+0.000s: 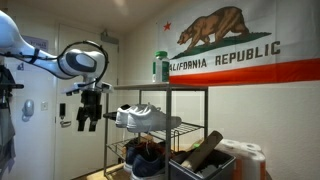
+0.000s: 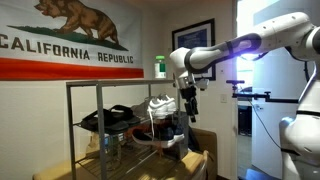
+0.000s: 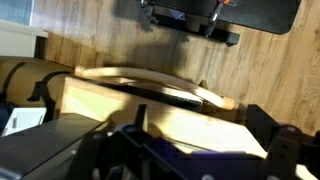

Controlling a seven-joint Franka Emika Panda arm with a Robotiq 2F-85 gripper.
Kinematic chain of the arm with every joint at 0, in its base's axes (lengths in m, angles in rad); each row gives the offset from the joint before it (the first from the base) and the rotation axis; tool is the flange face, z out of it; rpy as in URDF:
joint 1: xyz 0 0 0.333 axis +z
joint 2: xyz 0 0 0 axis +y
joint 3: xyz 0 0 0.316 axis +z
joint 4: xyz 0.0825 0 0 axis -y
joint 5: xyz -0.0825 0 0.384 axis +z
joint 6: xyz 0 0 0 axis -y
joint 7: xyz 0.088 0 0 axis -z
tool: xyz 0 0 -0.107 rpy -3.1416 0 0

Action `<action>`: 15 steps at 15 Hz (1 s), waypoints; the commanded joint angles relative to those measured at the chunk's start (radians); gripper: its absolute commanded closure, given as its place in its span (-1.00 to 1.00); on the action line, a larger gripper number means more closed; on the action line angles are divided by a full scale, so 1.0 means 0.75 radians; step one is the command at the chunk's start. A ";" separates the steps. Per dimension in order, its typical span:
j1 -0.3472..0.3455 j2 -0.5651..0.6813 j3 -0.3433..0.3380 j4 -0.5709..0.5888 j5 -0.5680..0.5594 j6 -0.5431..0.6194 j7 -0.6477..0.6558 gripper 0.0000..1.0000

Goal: Throw the bottle on the top shelf of the shoe rack in the trash

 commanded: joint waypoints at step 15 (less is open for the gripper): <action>-0.098 0.114 -0.103 0.705 -0.237 -0.310 -0.184 -1.00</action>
